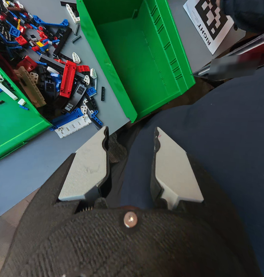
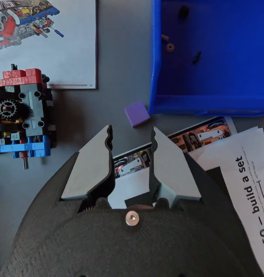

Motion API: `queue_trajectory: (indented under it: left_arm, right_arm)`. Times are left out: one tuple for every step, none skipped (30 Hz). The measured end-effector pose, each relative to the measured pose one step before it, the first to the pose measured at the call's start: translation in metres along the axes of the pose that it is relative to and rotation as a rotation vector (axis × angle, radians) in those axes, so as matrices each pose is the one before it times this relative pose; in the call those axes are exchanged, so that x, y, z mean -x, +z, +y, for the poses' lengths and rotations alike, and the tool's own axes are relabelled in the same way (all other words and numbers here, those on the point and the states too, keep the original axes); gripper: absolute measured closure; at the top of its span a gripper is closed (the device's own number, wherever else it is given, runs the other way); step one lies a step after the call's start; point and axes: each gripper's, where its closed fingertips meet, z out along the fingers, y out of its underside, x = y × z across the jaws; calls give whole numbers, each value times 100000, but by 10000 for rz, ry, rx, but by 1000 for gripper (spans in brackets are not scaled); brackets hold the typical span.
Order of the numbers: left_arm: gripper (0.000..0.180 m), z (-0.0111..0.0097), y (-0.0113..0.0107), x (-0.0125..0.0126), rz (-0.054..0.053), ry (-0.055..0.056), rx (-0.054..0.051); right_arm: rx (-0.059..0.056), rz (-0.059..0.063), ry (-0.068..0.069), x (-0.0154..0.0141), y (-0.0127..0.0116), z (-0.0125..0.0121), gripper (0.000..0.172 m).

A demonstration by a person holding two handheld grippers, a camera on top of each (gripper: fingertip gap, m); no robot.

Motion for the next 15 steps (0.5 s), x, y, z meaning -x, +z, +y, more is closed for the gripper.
queue_trajectory:
  left_arm:
    - [122, 99, 56, -144, -34, -33, 104]
    - [122, 54, 122, -171, -44, -34, 106]
    - [122, 23, 119, -182, -31, -35, 88]
    - [122, -16, 91, -188, -11, -33, 71]
    - [122, -74, 59, -209, 0, -5, 54]
    - [122, -111, 22, -201, -18, 26, 38]
    - [123, -115, 59, -126, -23, 50, 37]
    - [123, -126, 93, -77, -29, 46, 39]
    - [123, -169, 109, -95, -4, 17, 22]
    - [123, -178, 58, -87, 15, 1, 1]
    - [123, -179, 36, -44, 0, -4, -4]
    - [123, -51, -36, 77, -11, 3, -15]
    - [123, -146, 31, -49, 7, 3, -21]
    - [123, -97, 63, -38, 8, 7, 9]
    - [123, -31, 71, 3, -5, 18, 44]
  right_arm:
    - [-41, -164, 6, 138, 478, -110, 122]
    - [-50, -143, -25, 105, 422, -117, 122]
    - [-17, -55, -76, -19, 368, -74, 122]
    - [-9, -56, -86, -10, 312, -58, 122]
    - [-13, -84, -65, 20, 231, -66, 123]
    - [17, -37, -60, -36, 166, 7, 125]
    - [41, -125, -53, 158, 103, 93, 133]
    - [23, -305, -36, 514, 16, 127, 144]
    - [8, -292, -39, 609, -46, 160, 146]
    - [26, -23, -106, 269, -73, 237, 144]
    - [-32, 106, -122, 83, -104, 170, 141]
    - [-62, -16, -39, 186, -70, 67, 136]
    - [9, -75, 43, 168, -6, 69, 131]
    - [47, 63, 46, -115, 39, 58, 126]
    - [24, 202, 34, -390, 46, -44, 122]
